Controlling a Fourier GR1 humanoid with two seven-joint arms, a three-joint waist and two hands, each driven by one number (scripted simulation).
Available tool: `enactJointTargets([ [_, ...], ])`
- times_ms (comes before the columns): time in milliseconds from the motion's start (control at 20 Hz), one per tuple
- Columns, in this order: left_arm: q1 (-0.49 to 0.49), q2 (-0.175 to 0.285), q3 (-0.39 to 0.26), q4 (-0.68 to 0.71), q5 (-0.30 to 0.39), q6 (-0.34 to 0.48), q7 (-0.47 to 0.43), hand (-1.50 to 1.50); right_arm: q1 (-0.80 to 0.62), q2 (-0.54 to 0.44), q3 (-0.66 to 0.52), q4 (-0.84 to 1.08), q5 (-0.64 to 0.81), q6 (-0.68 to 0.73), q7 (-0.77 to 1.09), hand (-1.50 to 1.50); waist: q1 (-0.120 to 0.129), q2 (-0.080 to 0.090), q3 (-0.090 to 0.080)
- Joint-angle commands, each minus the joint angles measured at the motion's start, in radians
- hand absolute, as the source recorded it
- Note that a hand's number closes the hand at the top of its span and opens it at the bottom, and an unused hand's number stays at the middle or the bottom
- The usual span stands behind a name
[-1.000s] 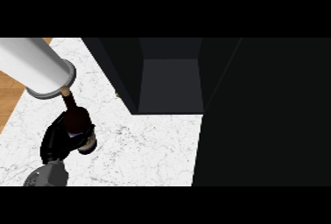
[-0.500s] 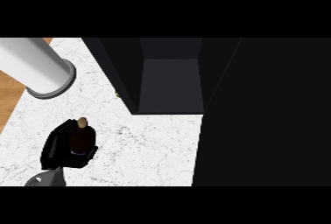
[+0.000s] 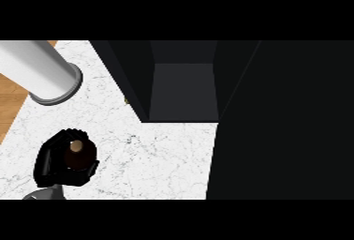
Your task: Pick up the wine, place it into the cabinet and close the cabinet
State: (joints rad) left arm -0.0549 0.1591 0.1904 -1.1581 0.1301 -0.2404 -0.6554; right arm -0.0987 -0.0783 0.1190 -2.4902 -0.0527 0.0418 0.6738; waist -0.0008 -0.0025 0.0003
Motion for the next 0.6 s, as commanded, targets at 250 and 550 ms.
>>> enactJointTargets([
  [250,0.076,-0.049,-0.072,-0.388,0.120,-0.025,0.286,1.50,0.029,-0.014,-0.037,-0.093,-0.078,0.015,0.034,-1.50,0.003,-0.001,0.001],
  [550,0.094,-0.097,-0.162,-0.526,0.072,0.039,0.385,1.50,0.028,-0.020,-0.051,-0.156,-0.116,0.012,0.081,-1.50,-0.002,0.000,0.000],
])
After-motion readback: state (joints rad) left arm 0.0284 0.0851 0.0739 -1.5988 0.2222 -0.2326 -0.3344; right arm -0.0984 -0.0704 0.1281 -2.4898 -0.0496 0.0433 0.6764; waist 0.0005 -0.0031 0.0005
